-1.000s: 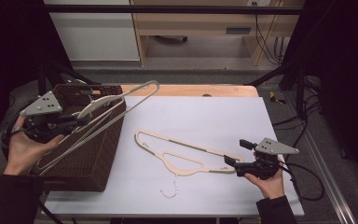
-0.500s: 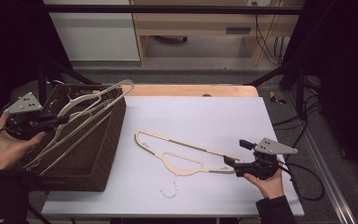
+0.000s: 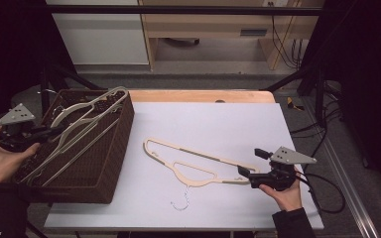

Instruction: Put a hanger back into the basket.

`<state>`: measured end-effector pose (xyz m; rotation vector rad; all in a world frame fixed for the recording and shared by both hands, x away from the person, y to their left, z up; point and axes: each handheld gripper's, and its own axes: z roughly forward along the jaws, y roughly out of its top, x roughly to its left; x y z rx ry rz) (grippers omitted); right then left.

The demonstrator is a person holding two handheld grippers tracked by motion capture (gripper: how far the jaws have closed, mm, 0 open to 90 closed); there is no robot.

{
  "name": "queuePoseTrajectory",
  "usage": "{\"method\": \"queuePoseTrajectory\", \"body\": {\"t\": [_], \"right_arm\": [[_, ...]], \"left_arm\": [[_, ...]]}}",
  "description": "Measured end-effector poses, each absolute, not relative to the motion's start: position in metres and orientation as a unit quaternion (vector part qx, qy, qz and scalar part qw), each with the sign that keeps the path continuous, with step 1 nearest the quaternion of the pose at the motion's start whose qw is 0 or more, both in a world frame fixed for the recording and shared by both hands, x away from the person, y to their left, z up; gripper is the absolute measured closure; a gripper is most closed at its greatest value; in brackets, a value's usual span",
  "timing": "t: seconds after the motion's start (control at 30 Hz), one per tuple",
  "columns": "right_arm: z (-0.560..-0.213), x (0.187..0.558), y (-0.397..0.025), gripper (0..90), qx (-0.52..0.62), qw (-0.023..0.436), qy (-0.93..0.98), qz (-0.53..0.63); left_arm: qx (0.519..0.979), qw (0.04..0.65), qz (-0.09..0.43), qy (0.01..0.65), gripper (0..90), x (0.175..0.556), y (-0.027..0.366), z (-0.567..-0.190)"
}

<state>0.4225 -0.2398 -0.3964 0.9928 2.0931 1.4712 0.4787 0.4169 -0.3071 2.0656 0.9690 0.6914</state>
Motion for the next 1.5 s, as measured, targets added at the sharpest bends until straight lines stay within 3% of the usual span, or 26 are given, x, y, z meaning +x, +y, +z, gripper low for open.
{"method": "queuePoseTrajectory", "body": {"t": [0.4, 0.83, 0.97, 1.33, 1.5], "right_arm": [[-0.397, 0.423, -0.239, 13.2, 0.353, 0.195, 0.750, 0.524], [-0.399, 0.424, -0.237, 12.7, 0.350, 0.193, 0.756, 0.518], [-0.400, 0.425, -0.236, 12.5, 0.351, 0.191, 0.759, 0.515], [-0.402, 0.425, -0.233, 12.4, 0.348, 0.188, 0.762, 0.513], [-0.401, 0.424, -0.234, 12.3, 0.347, 0.188, 0.762, 0.513]], "left_arm": [[0.815, 0.345, 0.235, 0.402, 85.7, 0.487, 0.411, -0.339], [0.775, 0.275, 0.233, 0.519, 81.2, 0.503, 0.423, -0.386], [0.748, 0.279, 0.250, 0.547, 74.3, 0.500, 0.431, -0.381], [0.709, 0.337, 0.287, 0.549, 59.1, 0.482, 0.432, -0.363], [0.700, 0.378, 0.291, 0.532, 45.3, 0.476, 0.423, -0.362]]}}
